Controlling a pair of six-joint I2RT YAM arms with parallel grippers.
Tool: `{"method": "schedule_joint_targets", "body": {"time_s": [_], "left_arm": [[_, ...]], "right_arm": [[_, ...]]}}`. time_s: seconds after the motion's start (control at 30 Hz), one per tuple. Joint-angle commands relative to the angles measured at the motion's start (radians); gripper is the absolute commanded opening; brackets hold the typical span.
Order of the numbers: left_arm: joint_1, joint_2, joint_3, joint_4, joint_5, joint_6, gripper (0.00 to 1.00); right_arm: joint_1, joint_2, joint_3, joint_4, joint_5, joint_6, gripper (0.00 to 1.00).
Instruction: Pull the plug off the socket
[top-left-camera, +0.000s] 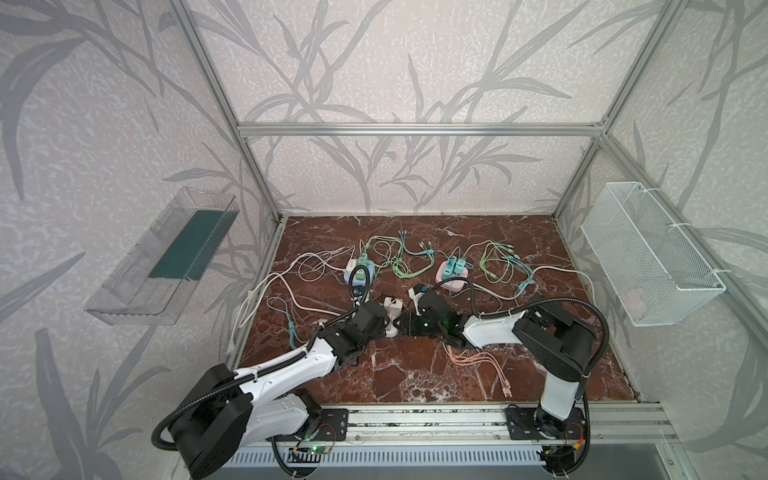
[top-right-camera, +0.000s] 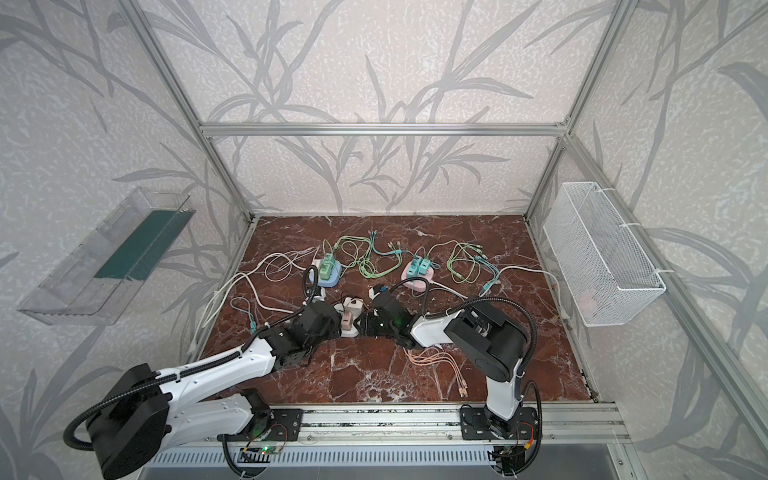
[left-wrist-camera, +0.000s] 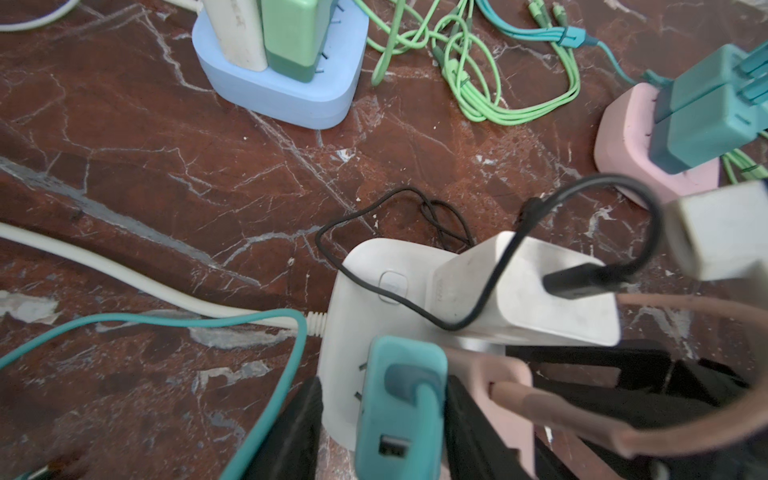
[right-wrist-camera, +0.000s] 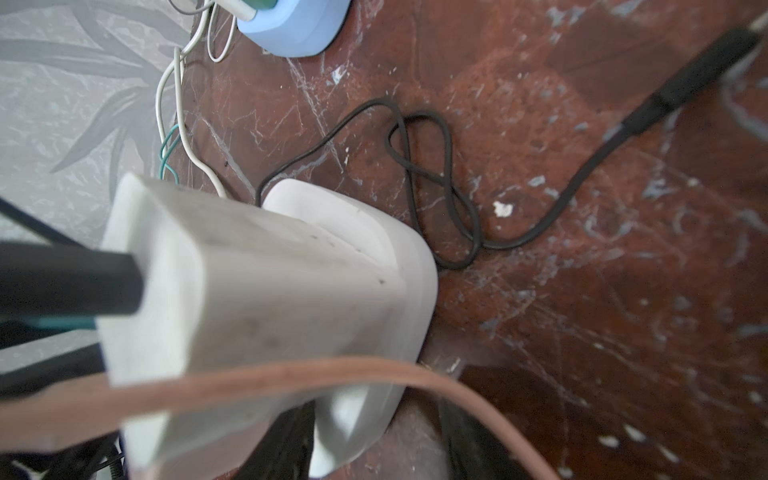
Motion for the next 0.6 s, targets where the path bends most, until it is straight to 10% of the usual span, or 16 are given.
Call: {"method": "schedule_joint_targets", "body": {"time_s": [0.0, 0.57], "left_arm": [[0.000, 0.030, 0.029, 0.000, 0.012, 0.013, 0.47], [-0.046, 0.049, 0.058, -0.007, 0.053, 0.009, 0.26]], "right_arm": [[-0.008, 0.009, 0.002, 0.032, -0.008, -0.002, 0.50], [-0.025, 0.024, -0.019, 0.065, -0.052, -0.016, 0.49]]}}
